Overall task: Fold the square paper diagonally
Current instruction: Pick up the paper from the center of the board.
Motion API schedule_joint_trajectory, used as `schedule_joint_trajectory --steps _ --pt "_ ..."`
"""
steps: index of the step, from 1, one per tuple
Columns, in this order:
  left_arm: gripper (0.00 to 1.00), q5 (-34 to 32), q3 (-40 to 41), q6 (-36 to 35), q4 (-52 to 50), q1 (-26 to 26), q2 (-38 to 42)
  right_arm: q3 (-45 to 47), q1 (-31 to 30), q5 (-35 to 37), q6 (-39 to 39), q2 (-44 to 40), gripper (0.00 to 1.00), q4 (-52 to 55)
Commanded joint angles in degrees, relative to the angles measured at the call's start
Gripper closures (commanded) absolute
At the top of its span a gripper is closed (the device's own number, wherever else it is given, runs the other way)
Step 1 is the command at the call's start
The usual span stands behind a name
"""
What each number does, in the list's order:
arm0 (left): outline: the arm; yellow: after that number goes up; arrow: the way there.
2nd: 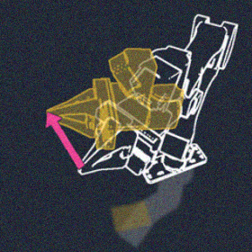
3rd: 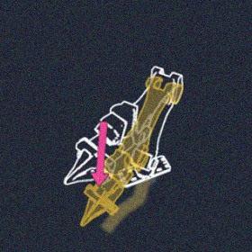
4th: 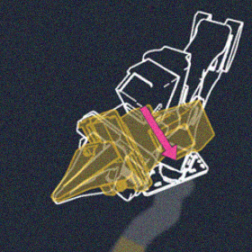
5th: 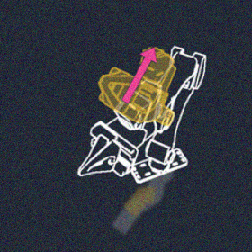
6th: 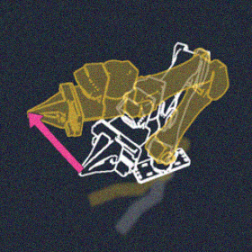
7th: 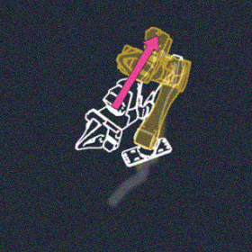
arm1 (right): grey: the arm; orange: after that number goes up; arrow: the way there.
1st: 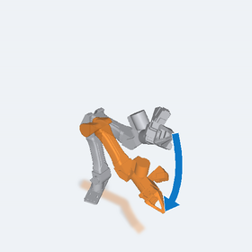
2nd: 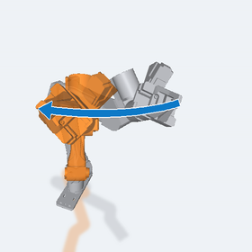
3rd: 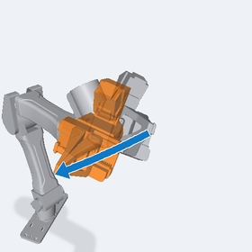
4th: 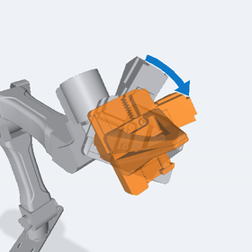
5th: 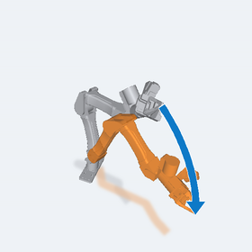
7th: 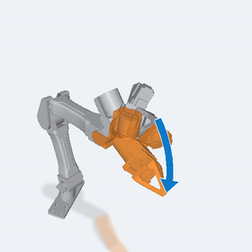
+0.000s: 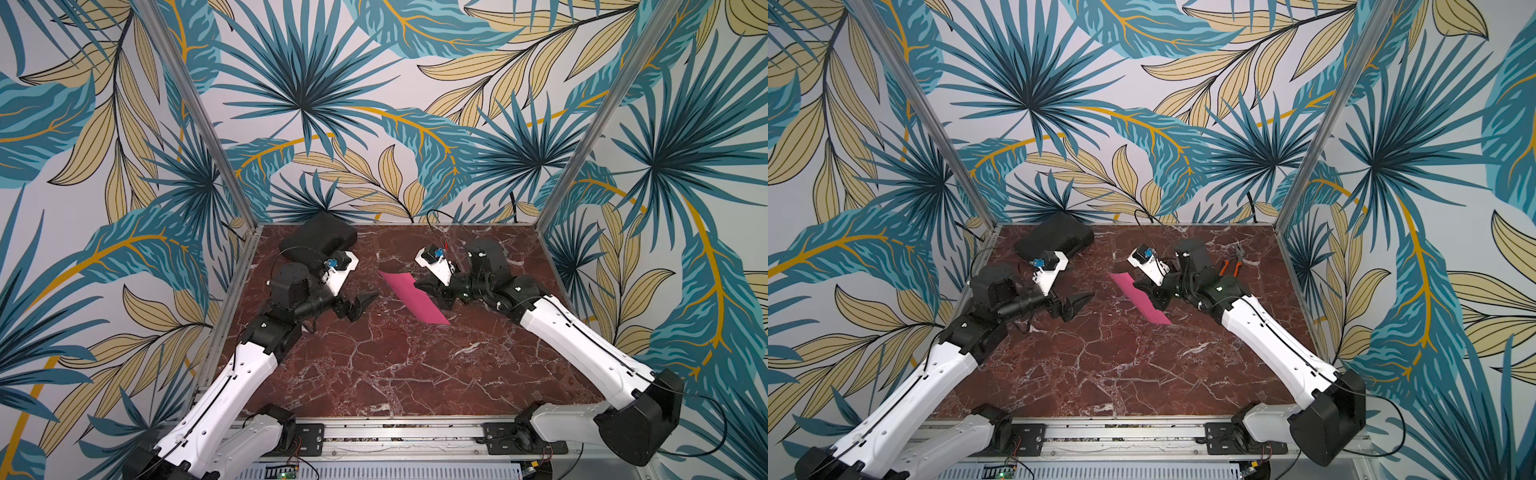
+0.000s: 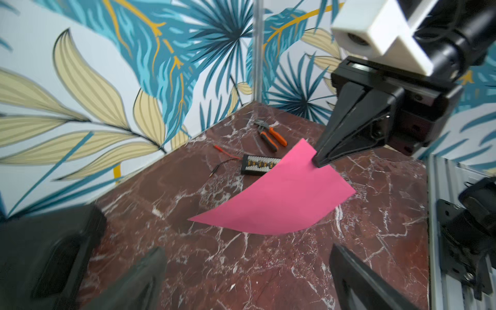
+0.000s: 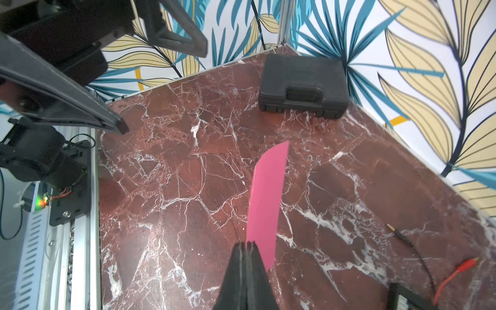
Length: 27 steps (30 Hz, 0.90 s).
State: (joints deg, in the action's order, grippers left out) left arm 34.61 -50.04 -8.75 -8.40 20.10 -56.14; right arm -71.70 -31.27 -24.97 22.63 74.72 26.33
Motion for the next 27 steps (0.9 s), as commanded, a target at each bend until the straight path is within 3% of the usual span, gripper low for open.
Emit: schedule_joint_trajectory --steps 1,10,21,24,27 --pt "0.02 12.2 -4.3 -5.6 2.2 0.3 -2.4 -2.9 -1.3 2.3 10.2 -1.4 1.00 7.6" --pt "0.14 21.0 -11.4 -9.8 -0.3 3.6 -10.0 -9.7 -4.7 2.3 14.6 -0.5 1.00 13.9" --pt "0.45 24.7 -13.6 -12.1 -2.8 5.3 -14.8 -11.1 -5.8 0.8 13.0 -0.6 1.00 12.6" --pt "0.62 25.5 -13.6 -12.2 -3.1 5.3 -15.4 -11.2 -5.9 0.4 12.5 -0.5 1.00 12.0" --pt "0.85 25.9 -13.7 -12.2 -3.5 5.4 -15.8 -11.6 -5.9 0.0 12.2 -0.1 1.00 11.5"
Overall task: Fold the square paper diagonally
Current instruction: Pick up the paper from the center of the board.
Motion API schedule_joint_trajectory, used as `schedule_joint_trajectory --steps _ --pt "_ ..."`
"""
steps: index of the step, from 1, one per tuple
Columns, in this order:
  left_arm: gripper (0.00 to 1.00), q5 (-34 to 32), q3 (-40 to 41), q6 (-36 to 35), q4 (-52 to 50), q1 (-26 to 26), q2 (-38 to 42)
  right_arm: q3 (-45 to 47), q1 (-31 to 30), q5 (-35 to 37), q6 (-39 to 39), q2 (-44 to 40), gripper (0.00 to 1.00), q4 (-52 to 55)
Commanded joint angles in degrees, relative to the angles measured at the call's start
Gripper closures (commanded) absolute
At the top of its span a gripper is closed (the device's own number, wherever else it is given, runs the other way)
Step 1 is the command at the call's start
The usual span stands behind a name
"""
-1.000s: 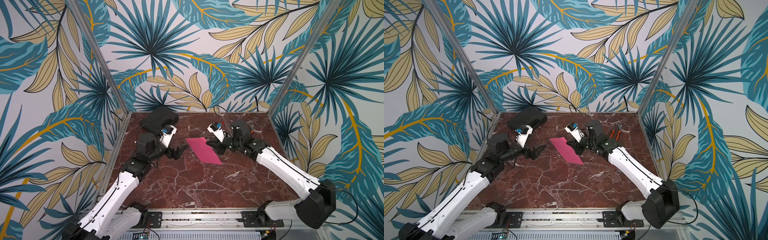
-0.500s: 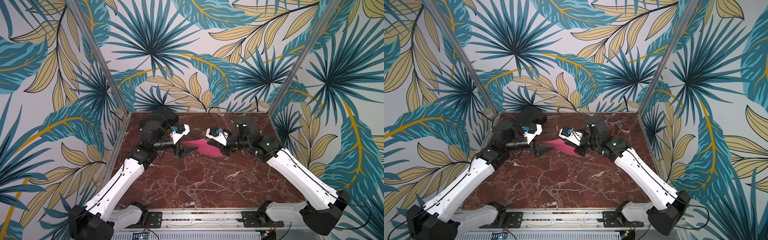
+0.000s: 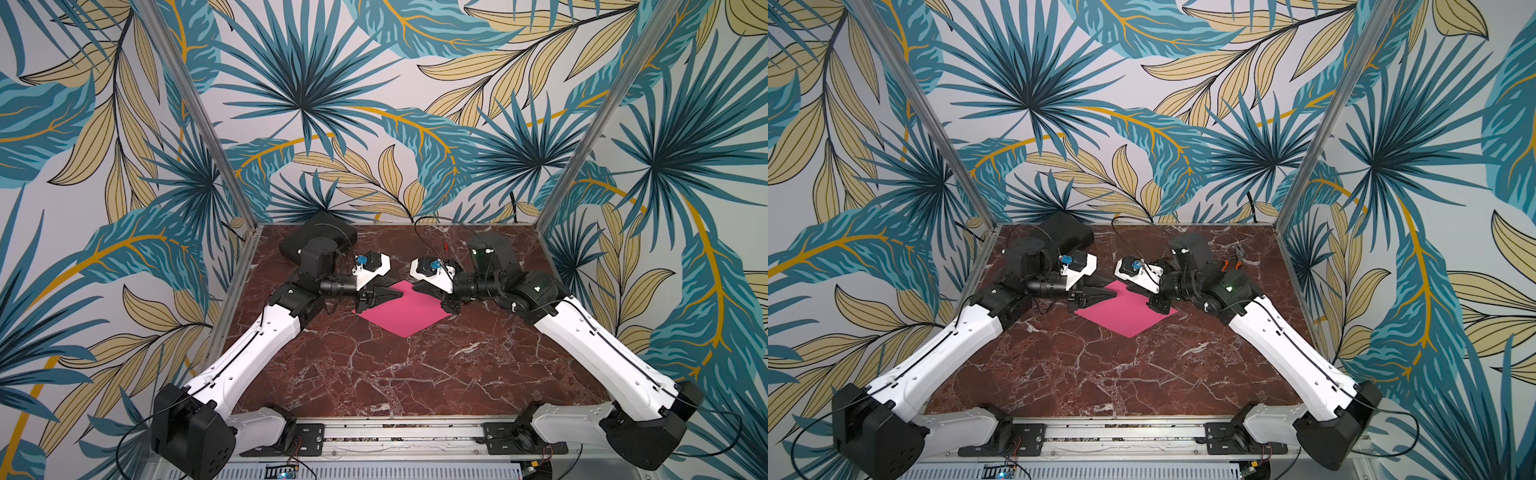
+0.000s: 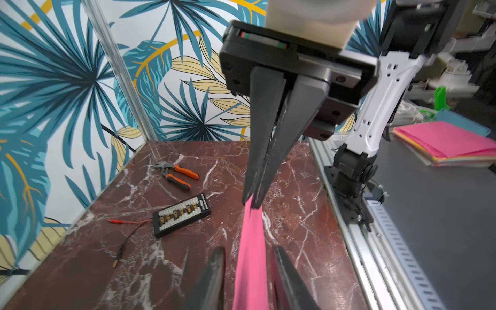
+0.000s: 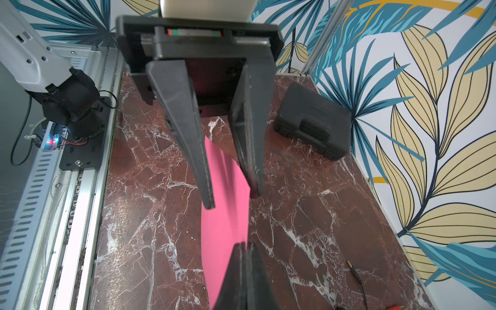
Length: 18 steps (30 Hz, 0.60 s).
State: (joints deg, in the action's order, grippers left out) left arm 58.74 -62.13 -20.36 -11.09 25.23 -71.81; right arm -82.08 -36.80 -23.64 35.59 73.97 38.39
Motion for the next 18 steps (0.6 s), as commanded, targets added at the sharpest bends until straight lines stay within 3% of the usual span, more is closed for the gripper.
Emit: schedule_joint_trajectory --steps 1,2,4,7,9,12,14,18 --pt "0.92 1.7 -1.5 -0.6 -1.0 0.3 -0.2 -1.5 -0.3 -1.5 -1.0 0.8 1.00 -0.7" --pt "0.98 1.5 -1.5 -0.8 -1.2 0.4 -0.1 -1.6 -0.4 -1.5 -1.1 0.9 1.00 -0.8" --pt "1.00 0.3 -1.6 -0.7 -1.6 0.3 0.2 -1.6 -0.4 -0.9 -1.3 0.5 1.00 -1.7" --pt "1.00 -2.7 -1.7 1.1 -1.6 0.4 1.2 0.6 -0.1 4.4 -2.5 -1.7 0.73 -6.4" --pt "1.00 -3.5 -2.0 3.3 -1.3 0.4 2.0 4.3 -0.1 8.7 -2.1 -4.8 0.40 -12.3" --pt "1.00 -4.4 -3.1 8.1 -1.0 0.4 3.8 12.2 -0.1 15.7 -1.0 -10.6 0.16 -24.3" --pt "1.00 -6.0 -4.7 11.5 -1.9 0.3 5.3 17.6 -0.1 20.0 0.5 -14.6 0.07 -32.8" --pt "1.00 -9.0 -8.3 17.5 -4.0 0.3 8.0 25.3 -0.1 24.8 4.5 -20.9 0.00 -39.9"
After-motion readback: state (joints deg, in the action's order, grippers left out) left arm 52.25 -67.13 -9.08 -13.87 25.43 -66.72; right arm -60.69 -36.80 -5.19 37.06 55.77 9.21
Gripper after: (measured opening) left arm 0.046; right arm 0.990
